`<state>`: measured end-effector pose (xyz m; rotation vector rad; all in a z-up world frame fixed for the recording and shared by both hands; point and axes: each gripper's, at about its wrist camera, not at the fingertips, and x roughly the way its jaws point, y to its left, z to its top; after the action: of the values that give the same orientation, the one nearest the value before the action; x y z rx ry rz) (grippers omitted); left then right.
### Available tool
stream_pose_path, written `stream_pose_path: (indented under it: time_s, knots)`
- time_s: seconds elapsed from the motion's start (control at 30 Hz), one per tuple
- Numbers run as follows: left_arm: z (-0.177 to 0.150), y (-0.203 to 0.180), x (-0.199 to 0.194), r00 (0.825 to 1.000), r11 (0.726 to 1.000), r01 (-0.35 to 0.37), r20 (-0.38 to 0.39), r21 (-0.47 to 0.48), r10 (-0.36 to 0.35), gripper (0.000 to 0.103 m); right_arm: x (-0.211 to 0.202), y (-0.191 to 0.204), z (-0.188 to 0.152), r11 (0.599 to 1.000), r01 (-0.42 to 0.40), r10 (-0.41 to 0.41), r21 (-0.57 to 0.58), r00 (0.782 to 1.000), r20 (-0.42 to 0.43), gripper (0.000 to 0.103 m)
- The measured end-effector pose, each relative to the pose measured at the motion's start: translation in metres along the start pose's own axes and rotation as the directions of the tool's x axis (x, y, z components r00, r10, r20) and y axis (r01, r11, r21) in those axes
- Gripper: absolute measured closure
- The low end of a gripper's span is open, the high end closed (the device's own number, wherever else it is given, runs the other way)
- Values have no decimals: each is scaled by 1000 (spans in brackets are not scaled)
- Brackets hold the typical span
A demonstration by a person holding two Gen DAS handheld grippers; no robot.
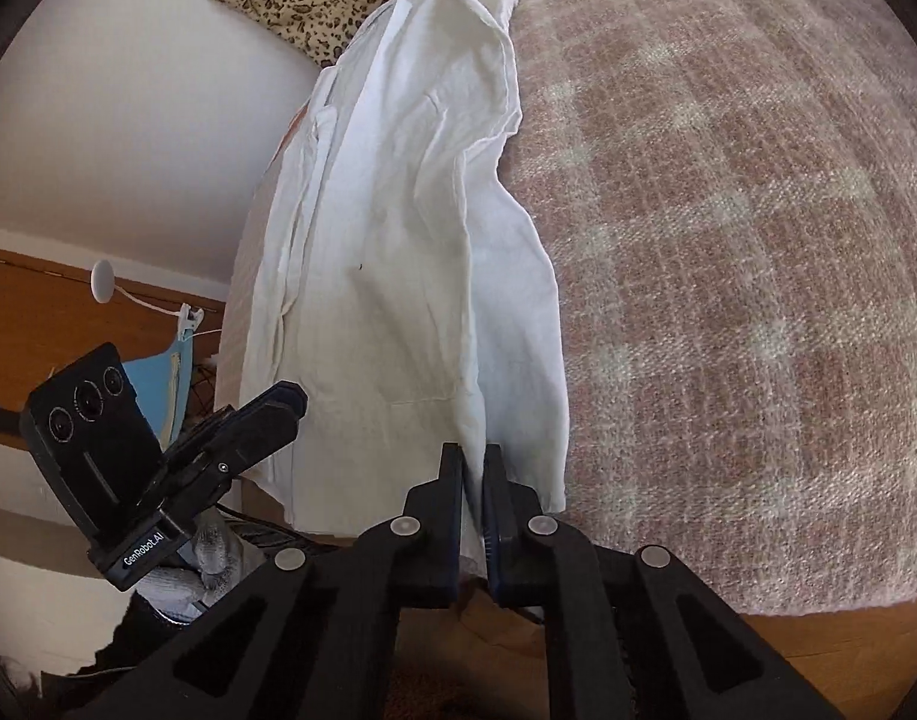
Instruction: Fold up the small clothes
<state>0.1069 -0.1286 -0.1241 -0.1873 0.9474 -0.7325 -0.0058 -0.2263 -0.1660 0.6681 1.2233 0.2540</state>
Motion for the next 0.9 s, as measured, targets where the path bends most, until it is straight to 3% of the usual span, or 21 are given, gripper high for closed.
stream_pose_path:
  time_s: [0.07, 0.13, 0.27, 0.37, 0.47, 0.6, 0.77, 0.9]
  knots:
    - [-1, -3, 11, 999, 999, -32, -26, 22, 33, 88, -10, 13, 1, 992, 88, -87, -87, 996, 18, 81]
    - [-4, -2, 20, 996, 997, -64, -56, 34, 66, 86, -18, 26, 0, 973, 167, -161, -161, 986, 46, 77]
    - [-13, -8, 20, 994, 994, -102, -40, 43, 104, 86, -48, 37, 1, 942, 242, -210, -234, 965, 155, 65]
    - [-15, -22, 14, 993, 992, -117, -10, 56, 118, 79, -70, 32, 13, 950, 224, -168, -219, 955, 246, 60]
    - [-15, -41, 11, 989, 983, -149, 34, 106, 146, 66, -84, 22, 35, 964, 196, -133, -180, 940, 314, 49]
    - [-13, -64, 12, 988, 975, -146, 78, 167, 135, 64, -94, 14, 75, 979, 123, -58, -161, 933, 356, 42]
    - [-13, -75, 24, 995, 984, -101, 30, 146, 97, 58, -96, 9, 124, 976, 80, 3, -202, 925, 380, 26]
    - [-15, -88, 37, 994, 977, -109, -2, 181, 111, 49, -88, 0, 153, 978, 52, 27, -204, 931, 364, 25]
